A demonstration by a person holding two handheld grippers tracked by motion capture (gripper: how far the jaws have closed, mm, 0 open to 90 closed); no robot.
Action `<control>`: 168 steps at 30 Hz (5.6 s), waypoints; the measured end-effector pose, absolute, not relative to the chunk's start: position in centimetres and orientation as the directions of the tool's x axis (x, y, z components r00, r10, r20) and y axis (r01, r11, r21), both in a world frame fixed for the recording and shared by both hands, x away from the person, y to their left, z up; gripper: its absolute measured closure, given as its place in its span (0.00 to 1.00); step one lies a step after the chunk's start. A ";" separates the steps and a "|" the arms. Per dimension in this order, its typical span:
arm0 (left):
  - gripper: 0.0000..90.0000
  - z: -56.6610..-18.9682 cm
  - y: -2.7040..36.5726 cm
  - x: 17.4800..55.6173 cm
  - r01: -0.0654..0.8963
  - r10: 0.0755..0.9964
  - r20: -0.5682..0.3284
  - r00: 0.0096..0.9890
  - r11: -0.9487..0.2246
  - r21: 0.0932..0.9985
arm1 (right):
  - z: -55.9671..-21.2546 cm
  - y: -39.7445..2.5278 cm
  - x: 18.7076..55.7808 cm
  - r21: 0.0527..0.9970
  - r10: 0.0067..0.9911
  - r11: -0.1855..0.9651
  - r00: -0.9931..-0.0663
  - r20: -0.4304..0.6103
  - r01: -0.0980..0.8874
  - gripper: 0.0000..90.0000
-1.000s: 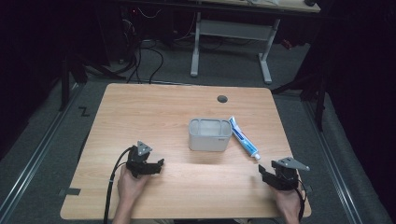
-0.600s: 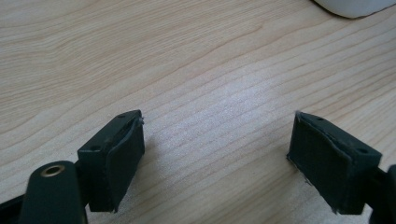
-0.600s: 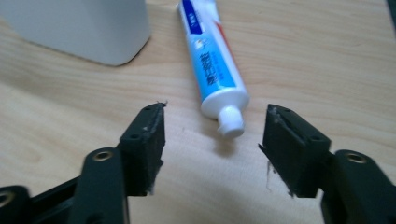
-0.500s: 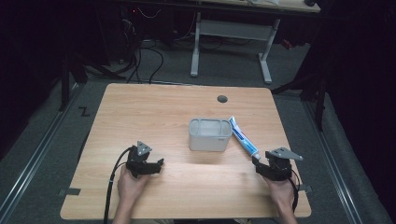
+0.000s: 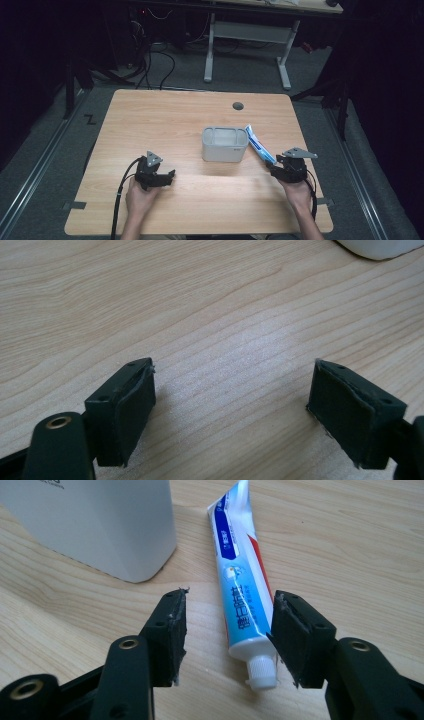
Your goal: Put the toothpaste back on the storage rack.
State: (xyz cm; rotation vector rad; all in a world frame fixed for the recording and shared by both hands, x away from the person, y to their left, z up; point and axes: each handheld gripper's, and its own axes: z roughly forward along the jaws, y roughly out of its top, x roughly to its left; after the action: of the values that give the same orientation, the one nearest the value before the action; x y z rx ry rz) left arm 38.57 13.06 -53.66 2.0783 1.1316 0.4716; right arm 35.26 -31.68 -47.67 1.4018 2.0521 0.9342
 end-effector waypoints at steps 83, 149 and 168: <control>0.22 -53.6 13.1 38.5 0.575 0.838 -0.016 0.546 -0.360 0.734 | -50.5 -28.1 47.6 0.555 0.939 0.301 -0.343 -0.030 0.775 0.53; 0.23 -53.6 13.1 38.5 0.575 0.841 -0.015 0.541 -0.358 0.736 | -47.7 -30.6 45.4 0.603 0.933 0.255 -0.355 0.050 0.756 0.78; 0.23 -53.7 13.0 38.4 0.577 0.844 -0.011 0.536 -0.356 0.735 | -45.9 -30.8 43.7 0.657 0.927 0.280 -0.375 0.004 0.700 0.78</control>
State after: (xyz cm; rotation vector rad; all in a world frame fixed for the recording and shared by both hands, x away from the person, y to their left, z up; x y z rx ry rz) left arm 38.45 13.04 -53.65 2.0721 1.1461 0.4883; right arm 43.68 -30.78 -45.85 1.4695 2.1764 0.8184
